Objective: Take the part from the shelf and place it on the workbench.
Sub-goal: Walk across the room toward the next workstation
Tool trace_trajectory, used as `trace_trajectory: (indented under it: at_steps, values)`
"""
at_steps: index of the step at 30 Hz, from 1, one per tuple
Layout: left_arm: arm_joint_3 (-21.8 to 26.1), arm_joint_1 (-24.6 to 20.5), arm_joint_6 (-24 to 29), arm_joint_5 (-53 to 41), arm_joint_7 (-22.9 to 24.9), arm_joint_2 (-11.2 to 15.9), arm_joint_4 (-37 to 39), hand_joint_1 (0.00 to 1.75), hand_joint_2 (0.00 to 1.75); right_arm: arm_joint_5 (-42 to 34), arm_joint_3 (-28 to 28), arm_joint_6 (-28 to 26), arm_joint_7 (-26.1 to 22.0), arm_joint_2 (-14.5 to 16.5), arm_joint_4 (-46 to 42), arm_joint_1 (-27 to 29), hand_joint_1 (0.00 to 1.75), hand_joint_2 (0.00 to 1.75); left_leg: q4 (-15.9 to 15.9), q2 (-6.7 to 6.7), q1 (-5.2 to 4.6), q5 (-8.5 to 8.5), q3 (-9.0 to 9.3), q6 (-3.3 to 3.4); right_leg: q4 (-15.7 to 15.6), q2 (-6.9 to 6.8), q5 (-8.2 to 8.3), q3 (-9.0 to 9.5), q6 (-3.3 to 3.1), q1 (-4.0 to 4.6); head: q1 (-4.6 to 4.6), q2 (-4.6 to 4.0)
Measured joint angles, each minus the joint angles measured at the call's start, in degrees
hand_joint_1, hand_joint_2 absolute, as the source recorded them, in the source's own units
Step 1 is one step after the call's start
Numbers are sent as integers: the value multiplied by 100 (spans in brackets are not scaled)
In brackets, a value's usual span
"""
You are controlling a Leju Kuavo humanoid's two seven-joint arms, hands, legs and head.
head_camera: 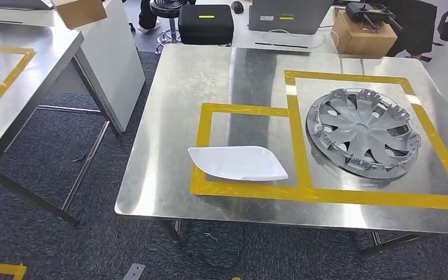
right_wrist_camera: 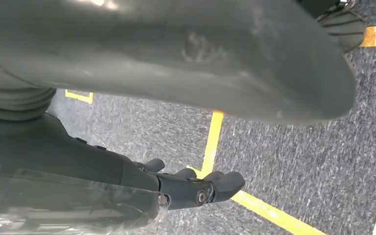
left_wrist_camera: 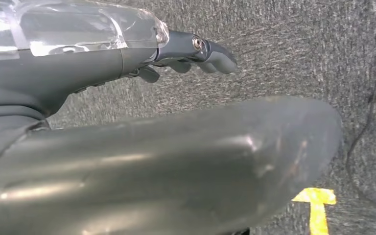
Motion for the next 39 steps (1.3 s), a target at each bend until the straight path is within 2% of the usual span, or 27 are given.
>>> trace_trajectory:
  at_steps: [1,3,4,5,8,10,11,13,14,15,16,17,18,20,21,24,25,26,27,29,30,31,32,34,36,37,39]
  values:
    - [-25,0,0,9,4,-2,8,0,0,9,-2,-11,-20,-2,0,2,0,0,6,-6,1,-6,7,-10,-27,-1,114,-2,1,-9,0,0]
    - [-57,-4,6,25,7,-10,18,0,0,25,-4,-36,-44,-11,-1,-6,0,0,26,-25,9,-36,28,-55,-642,-8,559,239,-15,-27,0,0]
    - [-75,-11,11,34,6,-14,23,0,0,31,-4,-44,-50,-15,0,-12,0,0,52,-37,2,-59,25,-91,-974,-9,730,376,-33,-24,3,0]
    - [-94,-18,19,45,5,-16,28,0,0,35,-4,-48,-52,-17,1,-18,0,0,81,-46,-4,-75,4,-129,-1228,-9,817,478,-62,-19,4,0]
    - [-151,-36,45,81,8,-18,40,0,0,42,-4,-45,-42,-18,3,-21,0,0,151,-46,-18,-81,-101,-219,-1401,-2,774,505,-160,-3,-9,0]
    - [-164,-39,59,104,15,-17,45,0,0,45,-5,-42,-32,-16,4,-18,0,0,262,-24,-10,-203,-157,-275,-1423,-14,799,471,-224,-15,-27,0]
    - [-170,-42,62,115,22,-16,46,0,0,48,-5,-42,-31,-16,4,-20,0,0,450,-16,0,-365,-235,-303,-1437,-21,824,451,-261,-21,-45,0]
    - [-190,-48,63,132,36,-14,46,0,0,57,-5,-45,-30,-19,4,-30,0,0,1140,-4,24,-810,-525,-350,-1441,-32,875,381,-312,-10,-86,0]
    - [-199,-49,63,138,40,-15,47,0,0,67,-5,-46,-30,-21,4,-31,0,0,1497,-4,33,-977,-673,-364,-1437,-37,903,338,-322,-2,-99,0]
    - [-205,-47,63,143,43,-16,49,0,0,75,-5,-48,-30,-22,4,-29,0,0,1717,-2,38,-1045,-755,-373,-1432,-42,933,295,-323,4,-104,0]
    - [-210,-46,63,150,44,-17,51,0,0,83,-5,-49,-30,-24,4,-27,0,0,1726,0,39,-994,-732,-376,-1425,-44,964,254,-316,7,-106,0]
    - [-219,-48,63,159,44,-16,54,0,0,89,-5,-49,-30,-24,4,-26,0,0,1505,3,40,-839,-591,-373,-1416,-43,996,214,-304,5,-109,0]
    - [-230,-54,63,168,45,-14,57,0,0,92,-5,-49,-30,-21,5,-27,0,0,1117,3,41,-639,-361,-366,-1403,-39,1029,177,-283,2,-113,0]
    - [-256,-79,64,186,45,-11,63,0,0,95,-5,-49,-30,-16,5,-32,0,0,381,-18,32,-368,24,-324,-1374,-28,1099,115,-221,11,-133,0]
    - [-269,-88,64,195,48,-11,65,0,0,96,-5,-50,-30,-15,5,-35,0,0,199,-33,24,-311,101,-291,-1373,-24,1139,99,-185,15,-135,0]
    - [-302,-85,66,231,66,-11,73,0,0,96,-5,-50,-30,-17,5,-23,0,0,169,-48,-4,-186,22,-158,-1427,-13,1256,83,-86,-6,-122,0]
    - [-306,-88,68,240,72,-10,78,0,0,96,-5,-50,-30,-18,5,-12,0,0,168,-43,-3,-124,-26,-113,-1385,-11,1172,58,-55,-14,-115,0]
    - [-307,-94,71,248,73,-9,81,0,0,97,-5,-50,-31,-17,6,-3,0,0,163,-37,1,-56,-90,-72,-1237,-10,980,10,-28,-19,-106,0]
    - [-307,-100,73,256,74,-8,83,0,0,97,-5,-50,-33,-14,7,0,0,0,162,-33,-1,7,-159,-38,-961,-14,685,-63,-9,-22,-91,0]
    - [-310,-99,74,268,75,-8,89,0,0,97,-4,-50,-39,-6,8,-9,0,0,169,-33,-37,124,-310,5,-188,-15,102,-207,3,-17,-68,0]
    - [-312,-95,74,274,75,-9,93,0,0,97,-4,-50,-42,-4,8,-15,0,0,176,-32,-58,180,-386,16,113,-15,-38,-219,-7,-10,-62,0]
    - [-315,-91,75,279,75,-9,97,0,0,97,-4,-50,-43,-4,7,-17,0,0,184,-31,-82,231,-457,23,237,-15,-48,-149,-33,4,-59,0]
    - [-320,-88,76,285,75,-8,101,0,0,97,-4,-50,-43,-4,7,-18,0,0,191,-31,-106,276,-519,29,135,-14,52,23,-75,26,-56,0]
    - [-332,-88,79,294,75,-9,103,0,0,97,-5,-51,-43,-8,5,-27,0,0,198,-24,-149,349,-601,34,-633,-16,316,605,-231,106,-52,0]
    - [-340,-91,82,300,74,-21,104,0,0,97,-4,-52,-43,-16,3,-50,0,0,202,-7,-170,424,-650,12,-1439,-35,395,1104,-379,182,-61,0]
    - [-342,-92,83,303,74,-28,105,0,0,97,-3,-53,-43,-21,3,-58,0,0,201,4,-161,463,-671,-12,-1639,-44,383,1206,-423,210,-65,0]
    - [-344,-90,85,314,78,-27,106,0,0,97,-3,-52,-43,-22,4,-59,0,0,209,16,-143,518,-712,-70,-1759,-54,457,1208,-447,217,-56,0]
